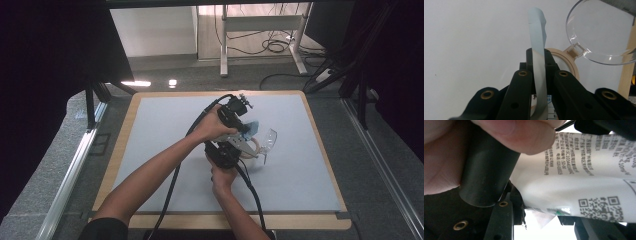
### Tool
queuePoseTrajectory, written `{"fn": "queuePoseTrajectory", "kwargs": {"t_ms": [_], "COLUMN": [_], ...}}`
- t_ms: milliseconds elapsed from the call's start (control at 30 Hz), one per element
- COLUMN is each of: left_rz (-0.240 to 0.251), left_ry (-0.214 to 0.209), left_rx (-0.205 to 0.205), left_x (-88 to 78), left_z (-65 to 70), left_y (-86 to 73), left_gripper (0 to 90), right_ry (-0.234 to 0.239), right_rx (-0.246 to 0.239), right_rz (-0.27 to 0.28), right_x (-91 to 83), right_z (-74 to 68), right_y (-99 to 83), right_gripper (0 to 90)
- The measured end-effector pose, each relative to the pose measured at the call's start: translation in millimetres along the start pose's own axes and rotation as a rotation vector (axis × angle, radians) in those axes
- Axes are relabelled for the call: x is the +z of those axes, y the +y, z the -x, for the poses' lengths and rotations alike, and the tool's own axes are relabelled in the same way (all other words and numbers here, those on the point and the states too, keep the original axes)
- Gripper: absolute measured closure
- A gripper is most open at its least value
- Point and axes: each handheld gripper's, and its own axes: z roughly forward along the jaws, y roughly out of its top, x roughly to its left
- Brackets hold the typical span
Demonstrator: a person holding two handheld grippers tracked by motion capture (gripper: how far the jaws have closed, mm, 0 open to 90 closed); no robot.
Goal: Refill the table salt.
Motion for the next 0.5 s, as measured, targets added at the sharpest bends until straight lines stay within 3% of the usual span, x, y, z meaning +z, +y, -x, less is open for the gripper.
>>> {"fn": "queuePoseTrajectory", "kwargs": {"t_ms": [500], "left_rz": [-0.006], "left_ry": [-0.001], "left_rx": [0.002], "left_x": [1.1], "left_z": [-0.6], "left_y": [0.2], "left_gripper": [88.0], "right_ry": [0.0], "right_rx": [0.0], "right_rz": [0.0], "right_x": [-1.0], "right_z": [0.0], "right_y": [-1.0], "right_gripper": [63.7]}}
